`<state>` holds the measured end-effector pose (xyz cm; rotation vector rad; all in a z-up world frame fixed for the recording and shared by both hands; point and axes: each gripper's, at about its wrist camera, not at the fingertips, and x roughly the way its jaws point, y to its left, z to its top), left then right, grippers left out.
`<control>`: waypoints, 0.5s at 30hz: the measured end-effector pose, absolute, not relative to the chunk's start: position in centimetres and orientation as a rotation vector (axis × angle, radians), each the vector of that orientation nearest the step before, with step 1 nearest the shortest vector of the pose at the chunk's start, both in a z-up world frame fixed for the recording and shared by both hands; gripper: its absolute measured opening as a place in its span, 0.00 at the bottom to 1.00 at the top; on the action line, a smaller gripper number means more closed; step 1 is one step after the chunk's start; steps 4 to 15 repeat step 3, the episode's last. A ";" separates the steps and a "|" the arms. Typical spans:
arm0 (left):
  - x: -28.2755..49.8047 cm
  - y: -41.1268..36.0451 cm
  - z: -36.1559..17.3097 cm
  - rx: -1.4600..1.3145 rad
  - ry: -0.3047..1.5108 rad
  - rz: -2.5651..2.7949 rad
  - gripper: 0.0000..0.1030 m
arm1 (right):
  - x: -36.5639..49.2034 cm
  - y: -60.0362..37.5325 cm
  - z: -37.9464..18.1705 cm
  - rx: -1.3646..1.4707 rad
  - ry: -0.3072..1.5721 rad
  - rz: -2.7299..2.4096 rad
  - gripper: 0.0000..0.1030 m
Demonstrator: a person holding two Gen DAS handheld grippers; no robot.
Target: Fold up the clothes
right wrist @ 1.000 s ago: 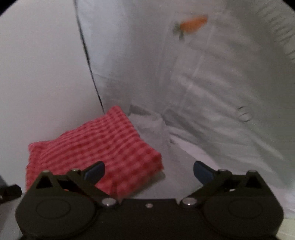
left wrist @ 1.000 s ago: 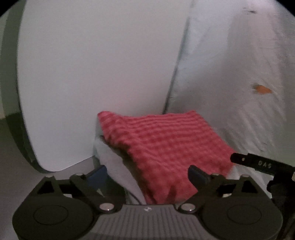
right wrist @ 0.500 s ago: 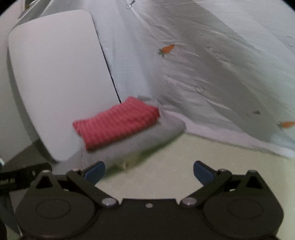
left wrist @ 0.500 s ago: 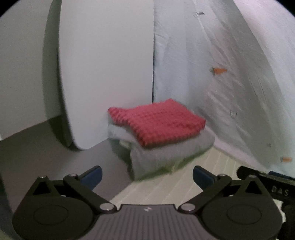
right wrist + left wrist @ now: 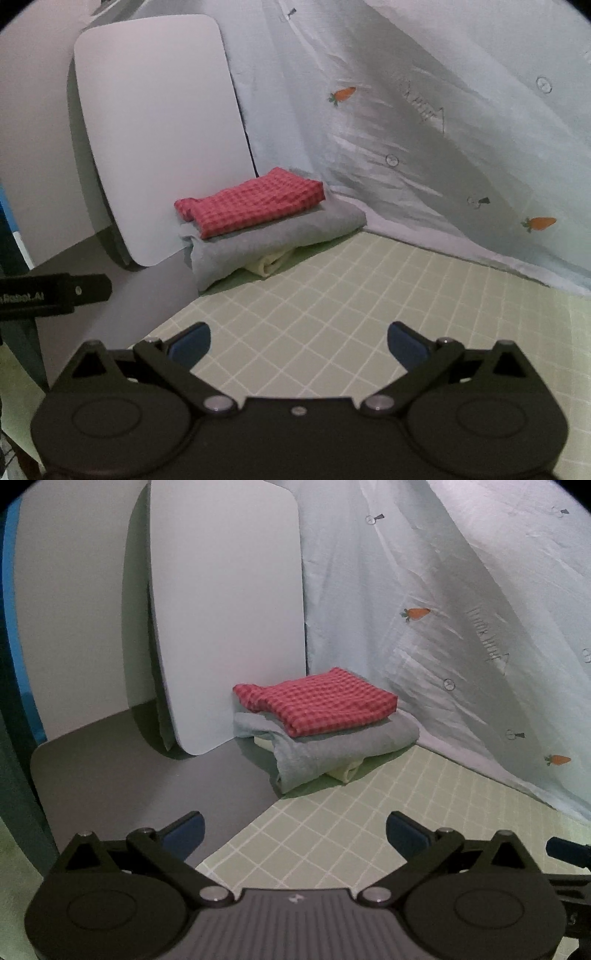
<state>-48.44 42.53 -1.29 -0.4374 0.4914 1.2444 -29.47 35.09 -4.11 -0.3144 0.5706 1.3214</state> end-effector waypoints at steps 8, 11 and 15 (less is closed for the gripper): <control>-48.5 42.1 -1.2 -0.416 0.494 1.240 1.00 | -29.9 34.6 -3.9 -0.313 0.556 1.322 1.00; -48.5 42.1 -1.2 -0.416 0.494 1.240 1.00 | -29.9 34.6 -3.9 -0.313 0.556 1.322 1.00; -48.5 42.1 -1.2 -0.416 0.494 1.240 1.00 | -29.9 34.6 -3.9 -0.313 0.556 1.322 1.00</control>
